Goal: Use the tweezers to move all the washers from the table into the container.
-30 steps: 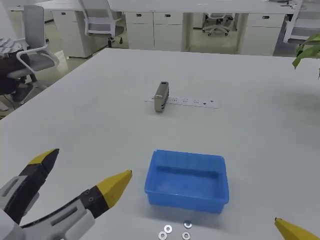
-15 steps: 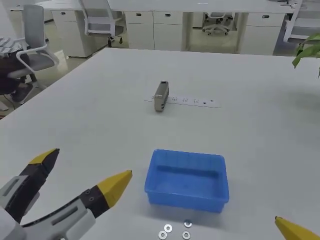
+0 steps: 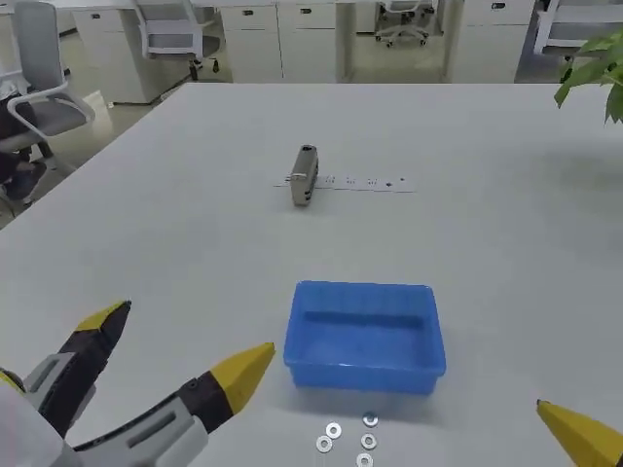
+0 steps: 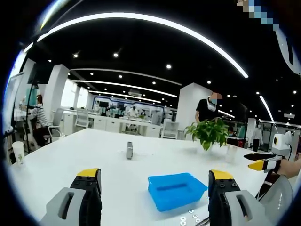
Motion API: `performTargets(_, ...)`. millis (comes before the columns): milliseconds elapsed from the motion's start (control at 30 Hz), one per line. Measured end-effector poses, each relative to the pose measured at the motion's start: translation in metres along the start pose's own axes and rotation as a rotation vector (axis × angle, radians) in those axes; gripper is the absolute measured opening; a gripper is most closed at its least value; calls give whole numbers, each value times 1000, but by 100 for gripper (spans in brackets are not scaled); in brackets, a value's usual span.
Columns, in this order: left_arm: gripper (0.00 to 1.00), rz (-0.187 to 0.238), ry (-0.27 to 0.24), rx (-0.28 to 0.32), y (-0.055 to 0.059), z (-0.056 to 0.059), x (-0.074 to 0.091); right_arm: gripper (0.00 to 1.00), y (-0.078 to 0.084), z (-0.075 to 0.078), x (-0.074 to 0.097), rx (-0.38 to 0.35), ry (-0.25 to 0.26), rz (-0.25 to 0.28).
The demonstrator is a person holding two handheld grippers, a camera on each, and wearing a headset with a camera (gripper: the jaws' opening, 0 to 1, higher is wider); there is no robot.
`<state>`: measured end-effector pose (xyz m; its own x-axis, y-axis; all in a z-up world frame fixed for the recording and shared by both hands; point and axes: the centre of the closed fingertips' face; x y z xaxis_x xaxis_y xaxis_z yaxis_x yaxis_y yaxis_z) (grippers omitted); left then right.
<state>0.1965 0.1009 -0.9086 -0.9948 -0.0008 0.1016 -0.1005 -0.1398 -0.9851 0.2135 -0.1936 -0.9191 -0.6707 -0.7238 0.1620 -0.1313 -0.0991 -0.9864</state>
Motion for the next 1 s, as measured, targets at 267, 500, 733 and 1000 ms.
performTargets(267,99,-85,104,55,7,11,2,78,19,2,-4,30,-15,-156)
performTargets(500,83,-256,319,-116,28,38,8,67,19,-21,-16,12,-72,-257)
performTargets(733,51,-387,548,-274,60,57,16,44,34,-55,-33,73,-194,-389)
performTargets(1000,40,-543,737,-350,97,70,23,29,44,-86,-45,106,-314,-468)
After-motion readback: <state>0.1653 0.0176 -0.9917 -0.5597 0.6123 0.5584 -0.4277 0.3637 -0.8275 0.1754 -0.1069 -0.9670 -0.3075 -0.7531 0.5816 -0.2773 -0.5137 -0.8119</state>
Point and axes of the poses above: the centre of the closed fingertips' face, and the gripper's own axes: x roughly backward along the fingers, z roughly to its right, y roughly out of its underside, and after that the axes turned 15 degrees about -y, right-handed
